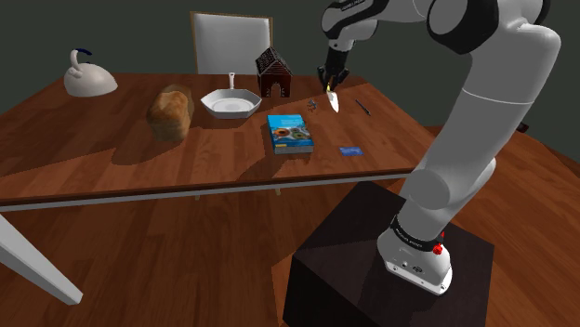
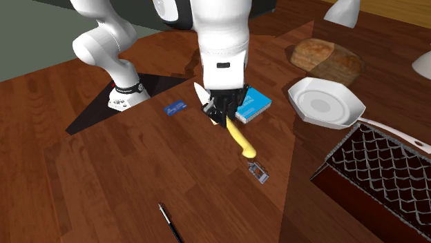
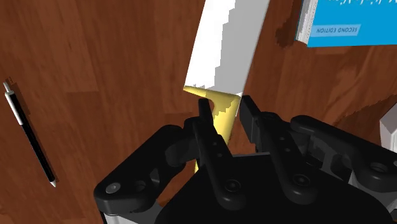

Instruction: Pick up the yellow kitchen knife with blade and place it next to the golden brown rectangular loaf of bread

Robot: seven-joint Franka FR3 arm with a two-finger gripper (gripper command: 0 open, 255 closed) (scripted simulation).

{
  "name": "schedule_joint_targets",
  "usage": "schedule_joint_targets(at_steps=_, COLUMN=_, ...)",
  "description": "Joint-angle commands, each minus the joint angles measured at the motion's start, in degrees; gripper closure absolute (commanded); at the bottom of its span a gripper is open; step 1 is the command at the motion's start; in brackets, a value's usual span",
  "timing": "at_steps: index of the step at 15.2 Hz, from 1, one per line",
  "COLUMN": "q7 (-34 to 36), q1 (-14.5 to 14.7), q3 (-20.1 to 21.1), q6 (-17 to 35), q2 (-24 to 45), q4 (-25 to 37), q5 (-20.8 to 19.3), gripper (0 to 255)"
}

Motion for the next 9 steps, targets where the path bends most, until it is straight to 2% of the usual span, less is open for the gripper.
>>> schedule_joint_targets(at_steps=1, q7=0.1, q1=0.0, q3=0.0, q6=-1.5, q2=-0.3, q4=1.1, q5=-0.1, gripper=255)
schedule_joint_targets(at_steps=9, q7=0.5, q1=0.0, q3=-0.1, q6=-7.4, q2=-1.2, q4=6.2, q5=-0.5, gripper=255)
